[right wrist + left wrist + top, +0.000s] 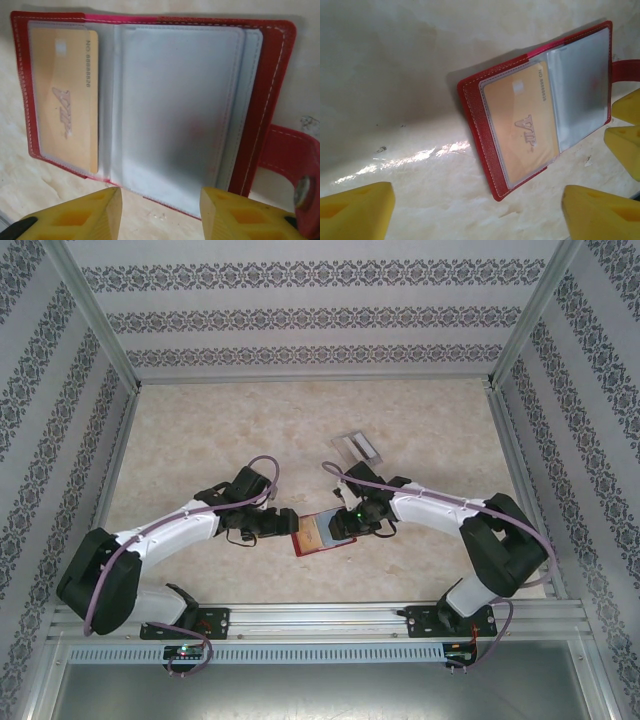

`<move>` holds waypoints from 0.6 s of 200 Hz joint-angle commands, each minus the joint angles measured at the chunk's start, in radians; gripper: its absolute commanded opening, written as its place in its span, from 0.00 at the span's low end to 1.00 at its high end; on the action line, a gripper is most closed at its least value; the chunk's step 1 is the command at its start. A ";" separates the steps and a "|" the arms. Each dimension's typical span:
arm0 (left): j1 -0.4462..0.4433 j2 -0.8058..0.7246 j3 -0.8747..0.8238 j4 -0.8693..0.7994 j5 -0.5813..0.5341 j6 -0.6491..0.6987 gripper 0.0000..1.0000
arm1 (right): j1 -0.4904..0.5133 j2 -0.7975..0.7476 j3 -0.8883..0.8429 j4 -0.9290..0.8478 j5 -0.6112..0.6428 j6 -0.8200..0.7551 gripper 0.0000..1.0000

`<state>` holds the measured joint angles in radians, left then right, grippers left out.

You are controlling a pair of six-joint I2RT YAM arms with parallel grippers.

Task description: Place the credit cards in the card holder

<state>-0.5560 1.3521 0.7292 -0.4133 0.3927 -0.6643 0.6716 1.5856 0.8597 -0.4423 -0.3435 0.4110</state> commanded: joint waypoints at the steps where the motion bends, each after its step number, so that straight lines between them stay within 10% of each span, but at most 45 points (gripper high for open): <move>1: -0.002 0.007 -0.007 0.061 0.012 -0.030 0.81 | -0.001 0.031 -0.008 0.042 -0.021 0.020 0.44; 120: -0.003 0.091 -0.037 0.160 0.021 -0.055 0.67 | 0.013 0.094 -0.036 0.217 -0.167 0.116 0.45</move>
<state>-0.5560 1.4258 0.7033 -0.2993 0.4023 -0.7094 0.6724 1.6474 0.8539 -0.3256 -0.4221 0.4671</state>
